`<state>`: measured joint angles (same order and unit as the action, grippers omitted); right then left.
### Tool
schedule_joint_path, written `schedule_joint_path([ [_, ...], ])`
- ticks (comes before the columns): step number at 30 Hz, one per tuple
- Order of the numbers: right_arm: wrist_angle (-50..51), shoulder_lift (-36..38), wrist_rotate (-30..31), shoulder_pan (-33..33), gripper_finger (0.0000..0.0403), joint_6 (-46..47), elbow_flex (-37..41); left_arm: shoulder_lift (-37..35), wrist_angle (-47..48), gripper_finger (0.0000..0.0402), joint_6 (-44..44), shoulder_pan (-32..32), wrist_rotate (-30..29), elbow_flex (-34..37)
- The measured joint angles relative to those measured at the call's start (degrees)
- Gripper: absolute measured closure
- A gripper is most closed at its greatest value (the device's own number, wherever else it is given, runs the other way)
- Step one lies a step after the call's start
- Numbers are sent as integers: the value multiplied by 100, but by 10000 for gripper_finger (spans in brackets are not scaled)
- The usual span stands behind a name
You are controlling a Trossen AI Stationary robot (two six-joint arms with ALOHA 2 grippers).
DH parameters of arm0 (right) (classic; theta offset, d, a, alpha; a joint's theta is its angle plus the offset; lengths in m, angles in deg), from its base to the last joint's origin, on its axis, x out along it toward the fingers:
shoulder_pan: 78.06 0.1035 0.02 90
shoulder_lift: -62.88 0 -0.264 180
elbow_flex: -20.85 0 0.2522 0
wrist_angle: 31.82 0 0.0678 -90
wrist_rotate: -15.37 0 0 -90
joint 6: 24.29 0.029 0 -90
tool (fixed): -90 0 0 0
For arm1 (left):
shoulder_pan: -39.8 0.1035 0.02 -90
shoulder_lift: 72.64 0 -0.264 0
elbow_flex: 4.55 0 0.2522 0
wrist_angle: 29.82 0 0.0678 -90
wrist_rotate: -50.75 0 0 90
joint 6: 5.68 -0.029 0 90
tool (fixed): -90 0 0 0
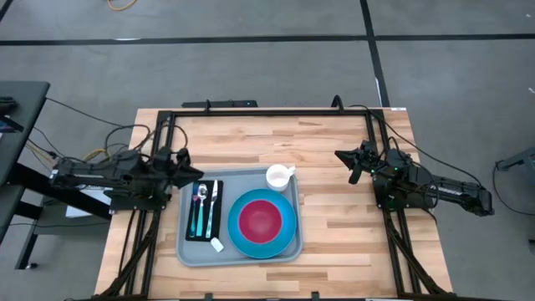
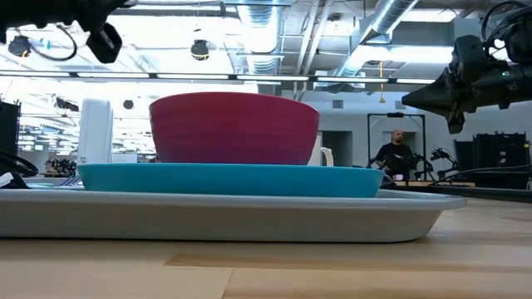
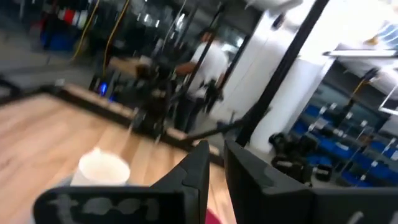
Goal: Set up tray
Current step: Return to Home Position
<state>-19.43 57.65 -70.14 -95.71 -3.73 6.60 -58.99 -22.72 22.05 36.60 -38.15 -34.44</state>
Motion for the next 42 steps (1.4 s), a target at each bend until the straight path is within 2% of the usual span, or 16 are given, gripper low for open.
schedule_joint_path([
  [11,2,0,2,0,398,0,2,-1368,-725,365,-559,0,141,914],
  [21,4,1,0,0,398,0,0,-1347,-1707,365,-625,0,377,1551],
  [28,4,1,0,0,397,0,1,-1345,-789,365,-1021,0,373,1551],
  [34,4,1,0,0,398,0,0,-1343,201,365,-1004,0,237,1555],
  [42,4,1,2,0,398,0,2,-1340,459,365,-969,4,-235,1559],
])
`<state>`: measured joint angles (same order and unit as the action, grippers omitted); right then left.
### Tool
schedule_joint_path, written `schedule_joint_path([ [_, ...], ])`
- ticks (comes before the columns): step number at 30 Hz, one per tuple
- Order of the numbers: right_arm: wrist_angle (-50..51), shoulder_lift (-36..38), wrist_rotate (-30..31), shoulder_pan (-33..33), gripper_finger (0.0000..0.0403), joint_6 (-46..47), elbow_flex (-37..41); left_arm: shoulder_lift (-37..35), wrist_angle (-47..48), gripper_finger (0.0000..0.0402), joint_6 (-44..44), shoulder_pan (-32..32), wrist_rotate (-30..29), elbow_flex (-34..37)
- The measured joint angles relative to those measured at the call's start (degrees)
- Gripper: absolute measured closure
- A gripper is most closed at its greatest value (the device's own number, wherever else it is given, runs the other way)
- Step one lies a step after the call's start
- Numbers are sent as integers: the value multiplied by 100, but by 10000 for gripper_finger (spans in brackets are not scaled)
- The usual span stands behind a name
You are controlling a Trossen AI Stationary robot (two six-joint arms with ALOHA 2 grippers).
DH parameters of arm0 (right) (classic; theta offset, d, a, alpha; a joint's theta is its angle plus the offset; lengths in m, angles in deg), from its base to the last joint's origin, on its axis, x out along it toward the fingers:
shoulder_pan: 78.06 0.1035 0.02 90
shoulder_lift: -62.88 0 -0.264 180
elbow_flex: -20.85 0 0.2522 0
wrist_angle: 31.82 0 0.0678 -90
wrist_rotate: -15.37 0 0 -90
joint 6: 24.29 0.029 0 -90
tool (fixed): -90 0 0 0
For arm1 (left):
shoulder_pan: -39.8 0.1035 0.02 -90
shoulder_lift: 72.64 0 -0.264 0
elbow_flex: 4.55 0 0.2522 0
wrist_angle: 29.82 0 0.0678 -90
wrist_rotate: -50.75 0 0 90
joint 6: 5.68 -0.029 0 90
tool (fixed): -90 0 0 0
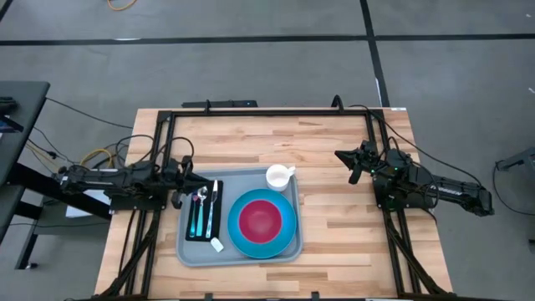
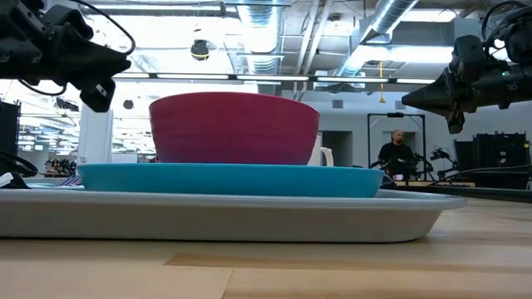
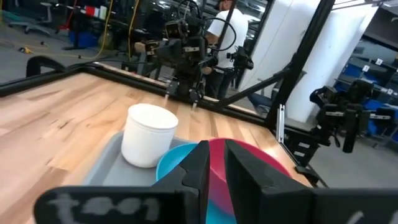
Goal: Set up tray
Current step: Return to Home Position
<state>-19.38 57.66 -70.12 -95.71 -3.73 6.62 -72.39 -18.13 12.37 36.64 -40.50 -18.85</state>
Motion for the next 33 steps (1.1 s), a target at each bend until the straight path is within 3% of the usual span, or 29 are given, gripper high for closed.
schedule_joint_path([
  [33,2,0,0,0,397,0,-2,50,9,365,240,0,-3,11],
])
